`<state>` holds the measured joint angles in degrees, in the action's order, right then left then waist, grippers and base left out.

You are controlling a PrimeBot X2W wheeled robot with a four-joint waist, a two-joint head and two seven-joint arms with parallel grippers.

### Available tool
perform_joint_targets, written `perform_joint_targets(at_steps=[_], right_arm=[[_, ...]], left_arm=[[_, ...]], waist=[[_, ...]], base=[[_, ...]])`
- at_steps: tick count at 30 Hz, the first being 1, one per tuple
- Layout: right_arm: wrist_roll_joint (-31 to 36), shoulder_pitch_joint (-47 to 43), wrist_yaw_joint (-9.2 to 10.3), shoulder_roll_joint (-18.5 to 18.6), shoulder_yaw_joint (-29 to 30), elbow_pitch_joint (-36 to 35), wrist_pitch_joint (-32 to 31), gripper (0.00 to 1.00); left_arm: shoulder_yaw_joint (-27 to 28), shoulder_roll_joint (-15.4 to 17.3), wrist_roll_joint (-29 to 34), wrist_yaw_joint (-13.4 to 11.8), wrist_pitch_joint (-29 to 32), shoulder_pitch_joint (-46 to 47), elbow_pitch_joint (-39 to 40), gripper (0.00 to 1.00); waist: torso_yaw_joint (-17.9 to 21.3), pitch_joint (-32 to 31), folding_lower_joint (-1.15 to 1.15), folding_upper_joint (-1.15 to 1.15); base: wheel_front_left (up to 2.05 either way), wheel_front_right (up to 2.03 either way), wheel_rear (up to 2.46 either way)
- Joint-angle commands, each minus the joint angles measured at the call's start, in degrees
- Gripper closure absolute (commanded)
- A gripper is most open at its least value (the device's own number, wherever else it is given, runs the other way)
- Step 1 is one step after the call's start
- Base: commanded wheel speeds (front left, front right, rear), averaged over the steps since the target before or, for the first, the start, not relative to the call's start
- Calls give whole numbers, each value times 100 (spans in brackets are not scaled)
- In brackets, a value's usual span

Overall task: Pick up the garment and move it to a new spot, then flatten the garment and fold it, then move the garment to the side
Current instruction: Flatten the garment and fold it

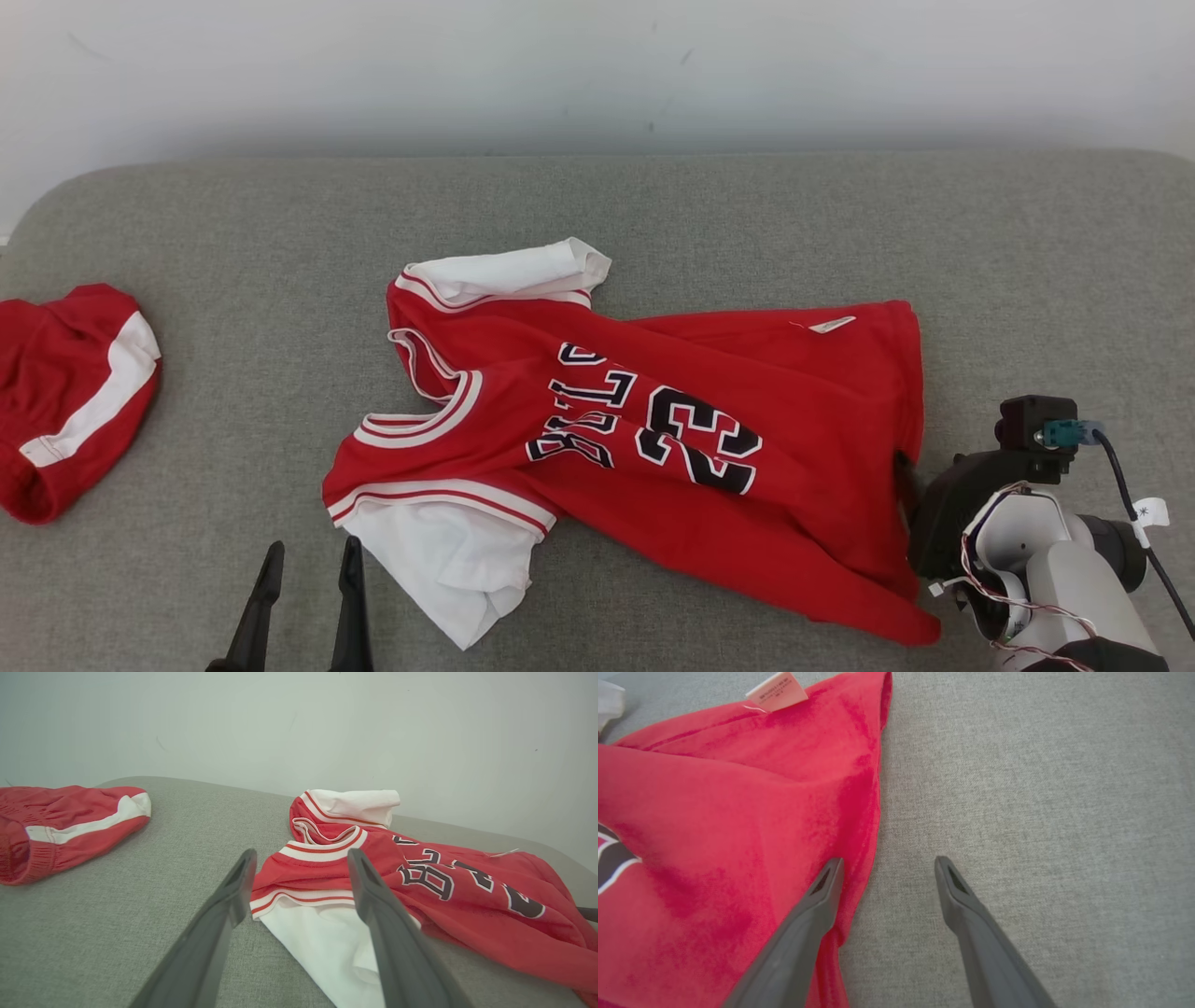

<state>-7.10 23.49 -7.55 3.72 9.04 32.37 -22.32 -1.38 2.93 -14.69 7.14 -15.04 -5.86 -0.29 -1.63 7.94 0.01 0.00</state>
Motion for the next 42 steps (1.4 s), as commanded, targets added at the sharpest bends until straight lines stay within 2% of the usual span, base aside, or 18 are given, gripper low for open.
perform_joint_targets(at_steps=[1, 3, 4, 5, 6, 8, 9, 10, 17, 25, 30, 42], right_arm=[[32, 61, 13, 2, 16, 80, 52, 0], [42, 156, 13, -2, 28, 198, 98, 0], [25, 221, 13, -13, 15, 330, 116, 11], [-1, 247, 13, -16, 4, 381, 118, 35], [-11, 280, 13, -16, -7, 438, 136, 40], [-23, 356, 13, -14, -19, 527, 182, 62], [-47, 379, 13, -15, -15, 562, 216, 78], [-82, 407, 13, -17, -11, 586, 272, 100], [-467, 621, 13, -36, 101, 356, 782, 100], [-876, 1280, 13, 66, 152, 268, 697, 100], [-945, 1947, 13, 281, 326, 633, 727, 100], [-671, 3249, 13, 690, 671, 1625, 1516, 100]], left_arm=[[2, -6, -37, 34, -21, 34, 8, 0], [15, -6, -29, 37, -21, 55, -1, 0], [31, -6, -30, 40, -21, 69, -16, 0], [36, -6, -29, 41, -21, 74, -22, 0], [41, -7, -27, 43, -21, 80, -27, 0], [47, -6, -23, 45, -21, 104, -37, 0], [48, -6, -21, 44, -21, 111, -40, 0], [50, -6, -21, 26, -21, 118, -44, 0], [77, -7, -49, 31, -21, 99, -33, 0], [63, -6, 17, 28, -21, 179, 97, 0], [-35, -4, 96, 29, -21, 319, 218, 0], [-224, -5, 82, 29, -21, 639, 532, 0]], waist=[[0, 16, -1, 0], [2, 39, -1, 0], [4, 55, -1, 0], [4, 66, -1, 0], [4, 79, -1, 0], [-3, 105, -1, 0], [-8, 115, -1, 0], [-13, 124, -1, 0], [-7, 131, -1, 0], [35, 297, -1, 0], [-119, 557, -1, 0], [-705, 1126, -1, 0]], base=[[0, 0, 0], [0, 0, 0], [0, 0, 0], [0, 0, 0], [0, 0, 0], [0, 0, 0], [0, 0, 0], [0, 0, 0], [0, 0, 0], [0, 0, 0], [0, 0, 0], [0, 0, 0]])
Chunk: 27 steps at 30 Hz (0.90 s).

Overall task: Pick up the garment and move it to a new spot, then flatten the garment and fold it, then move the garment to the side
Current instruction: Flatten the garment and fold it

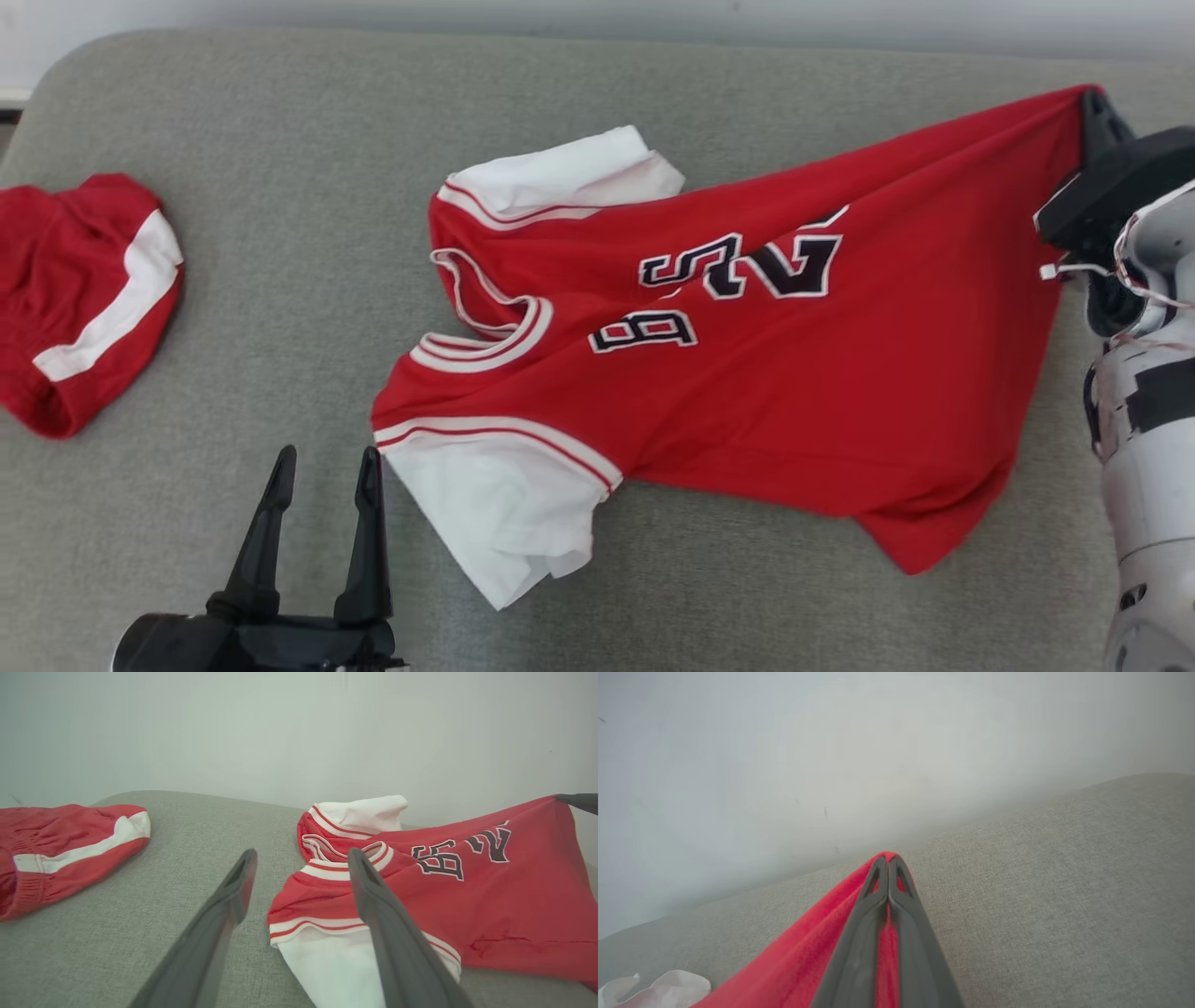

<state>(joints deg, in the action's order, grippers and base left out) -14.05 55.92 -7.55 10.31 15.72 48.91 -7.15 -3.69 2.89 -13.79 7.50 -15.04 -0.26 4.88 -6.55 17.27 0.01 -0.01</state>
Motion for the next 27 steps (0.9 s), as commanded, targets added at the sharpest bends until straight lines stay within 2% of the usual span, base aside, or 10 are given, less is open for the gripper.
perform_joint_targets(at_steps=[1, 8, 11, 12, 13, 19, 27], right_arm=[[27, 91, 13, 60, 19, 56, 102, 100], [108, 587, 13, 289, -36, 538, 794, 100], [109, 640, 13, 317, -66, 829, 893, 100], [113, 653, 13, 314, -94, 935, 864, 34], [71, 667, 13, 285, -128, 1015, 855, 0], [-37, 278, 13, 217, -596, 1112, 1112, 0], [-148, -936, 13, 317, -1506, 277, 1942, 0]], left_arm=[[-6, -1, -22, -7, -21, 86, 40, 0], [-60, -2, -83, -7, -21, 185, 201, 0], [-26, -2, -112, -7, -21, 179, 213, 0], [-17, -2, -113, -7, -21, 188, 195, 0], [-4, -2, -116, -7, -21, 201, 183, 0], [163, 0, -124, -33, -21, 112, -8, 0], [456, -1, 64, -141, -21, -43, -248, 0]], waist=[[-261, 220, -1, 1], [-545, 402, -1, 1], [-561, 453, -1, 1], [-554, 460, -1, 1], [-537, 458, -1, 1], [-312, 223, -1, 1], [92, -396, -1, 1]], base=[[0, 0, 0], [0, 0, 0], [0, 0, 0], [0, 0, 0], [0, 0, 0], [0, 0, 0], [0, 0, 0]])
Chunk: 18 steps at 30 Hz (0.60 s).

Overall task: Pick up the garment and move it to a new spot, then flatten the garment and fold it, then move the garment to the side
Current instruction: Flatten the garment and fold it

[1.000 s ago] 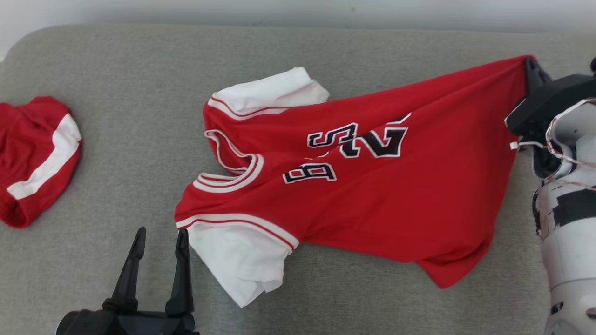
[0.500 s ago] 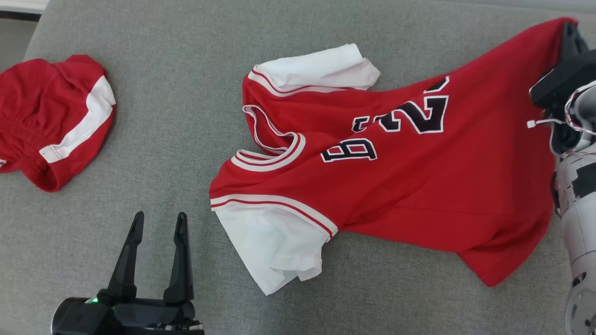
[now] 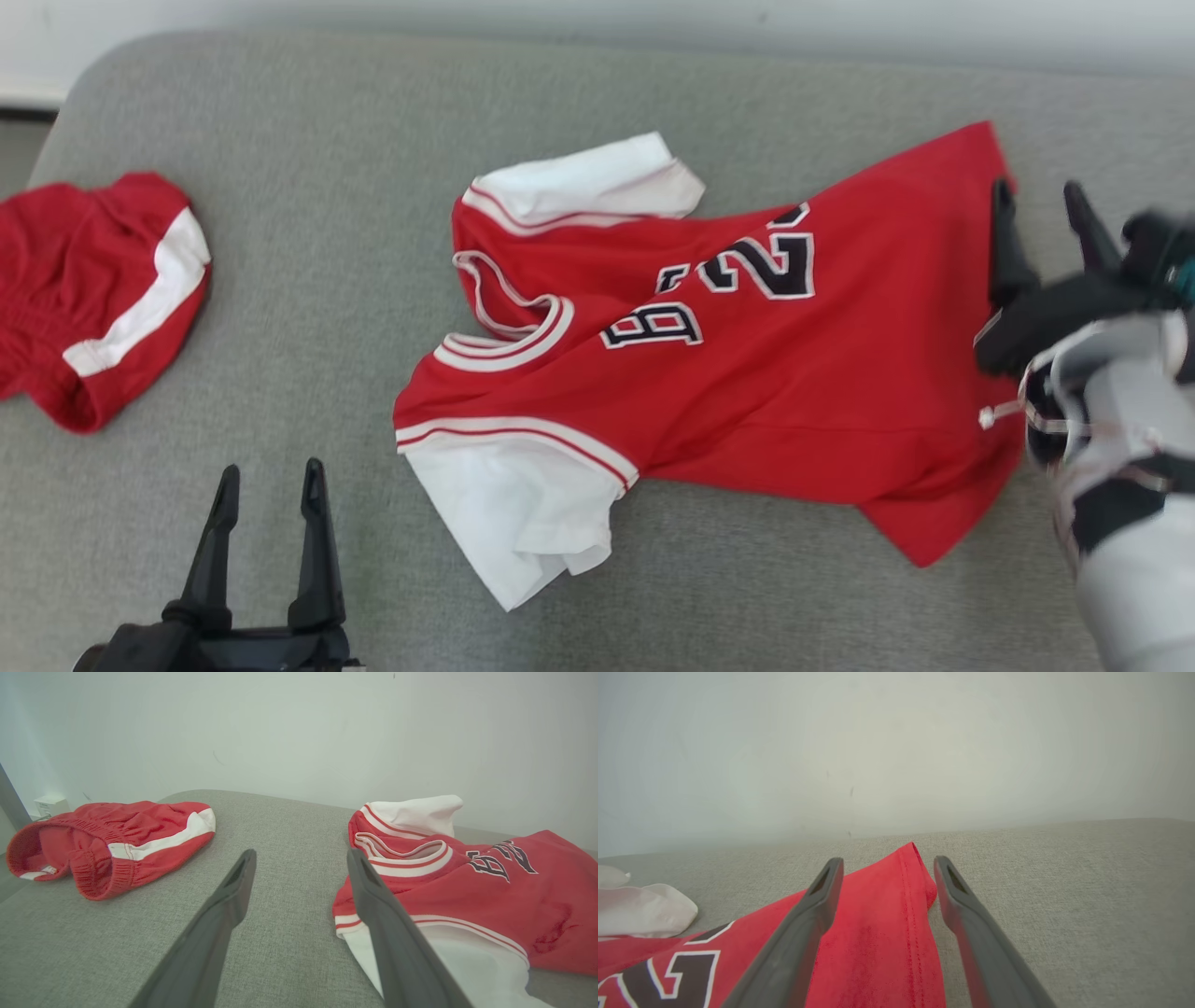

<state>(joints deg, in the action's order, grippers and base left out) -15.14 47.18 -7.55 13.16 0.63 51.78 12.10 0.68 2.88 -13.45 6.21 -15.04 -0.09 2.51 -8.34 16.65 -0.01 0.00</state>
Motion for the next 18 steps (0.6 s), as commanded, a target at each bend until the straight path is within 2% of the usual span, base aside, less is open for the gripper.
perform_joint_targets(at_steps=[1, 8, 12, 18], right_arm=[[-84, -267, 13, 32, -90, -162, 84, 0], [86, -1873, 13, 146, -548, -1713, 304, 0], [69, -2699, 13, 40, -450, -2539, 307, 0], [355, -3625, 13, -113, -311, -3325, 311, 0]], left_arm=[[56, 1, 50, -14, -21, -108, -43, 0], [277, 1, 150, -131, -21, -294, -301, 0], [286, 1, 150, -150, -21, -412, -408, 0], [213, 1, 121, -169, -21, -560, -519, 0]], waist=[[319, -428, 1, 0], [540, -996, 1, 0], [622, -1226, 1, 0], [641, -1498, 1, 0]], base=[[0, 0, 0], [0, 0, 0], [0, 0, 0], [0, 0, 0]])
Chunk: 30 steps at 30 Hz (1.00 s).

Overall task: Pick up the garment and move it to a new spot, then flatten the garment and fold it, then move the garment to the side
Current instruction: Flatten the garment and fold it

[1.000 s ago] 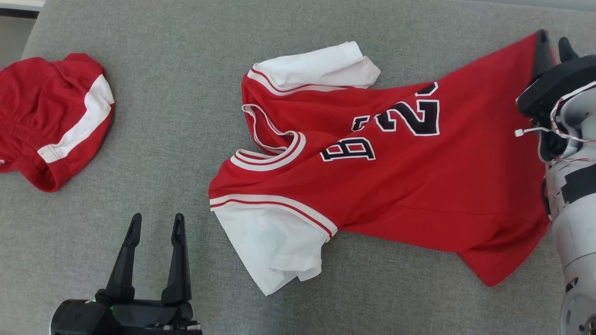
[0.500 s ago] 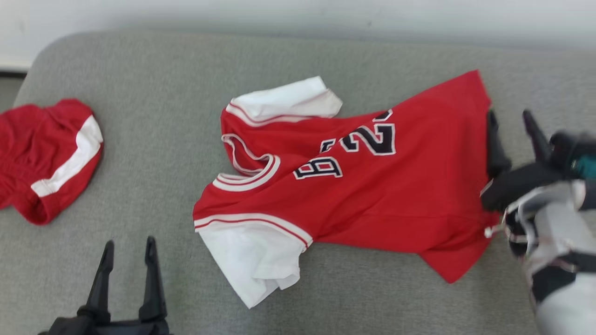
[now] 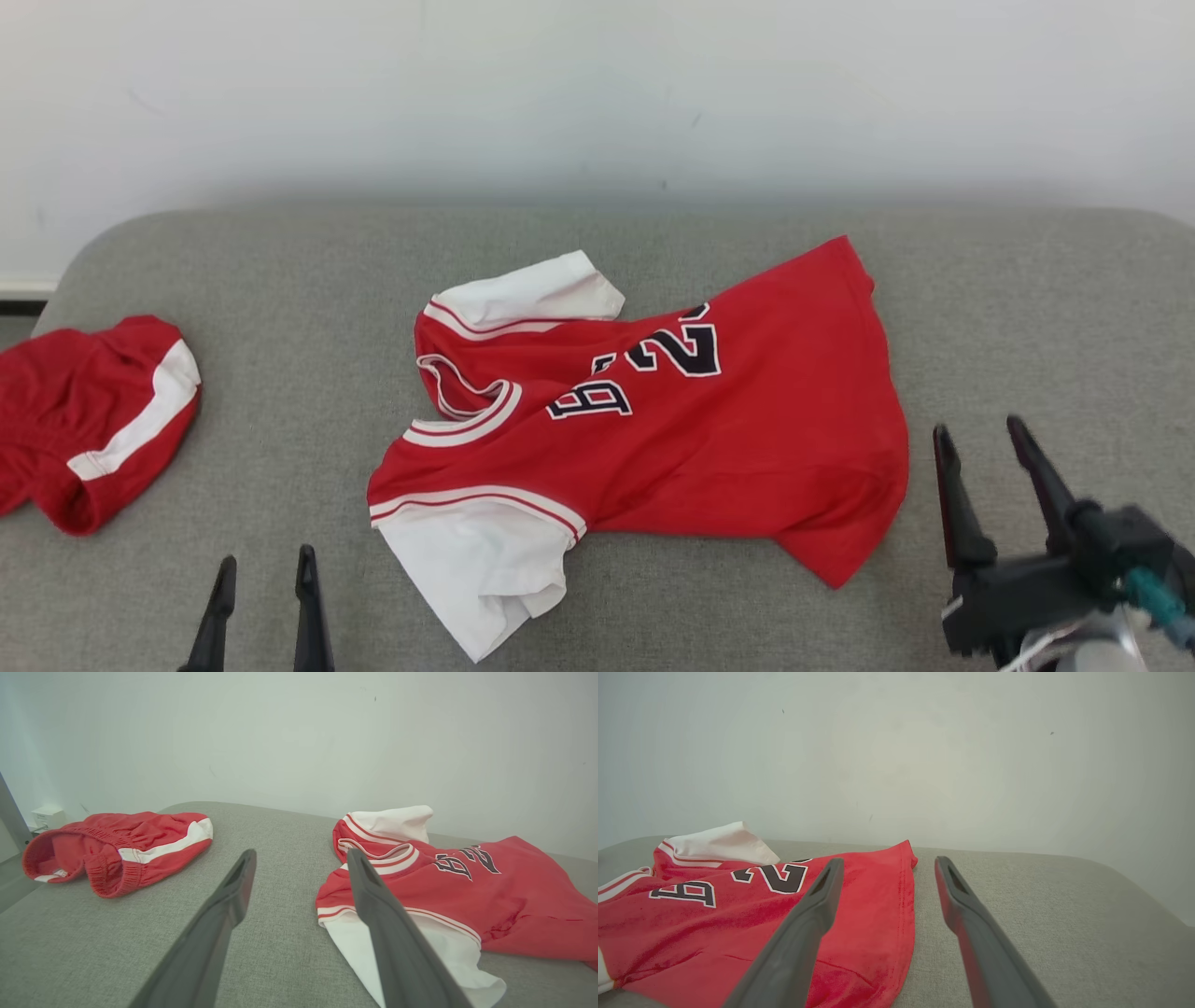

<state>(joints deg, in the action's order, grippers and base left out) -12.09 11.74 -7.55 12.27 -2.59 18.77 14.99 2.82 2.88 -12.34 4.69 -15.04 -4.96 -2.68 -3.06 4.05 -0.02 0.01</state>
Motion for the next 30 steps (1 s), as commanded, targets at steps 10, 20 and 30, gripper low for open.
perform_joint_targets(at_steps=[10, 20, 30], right_arm=[[676, -1333, 13, -510, 374, -752, 13, 0], [762, -1661, 13, -812, 381, -722, -81, 0], [686, -1639, 13, -905, 464, -593, -179, 0]], left_arm=[[86, -1, -3, 35, -21, -327, -273, 0], [319, 0, 137, 189, -21, -279, -705, 0], [365, 1, 233, 277, -21, -200, -968, 0]], waist=[[120, -689, 2, -1], [229, -780, 2, -1], [272, -656, 2, -1]], base=[[0, 0, 0], [0, 0, 0], [0, 0, 0]])
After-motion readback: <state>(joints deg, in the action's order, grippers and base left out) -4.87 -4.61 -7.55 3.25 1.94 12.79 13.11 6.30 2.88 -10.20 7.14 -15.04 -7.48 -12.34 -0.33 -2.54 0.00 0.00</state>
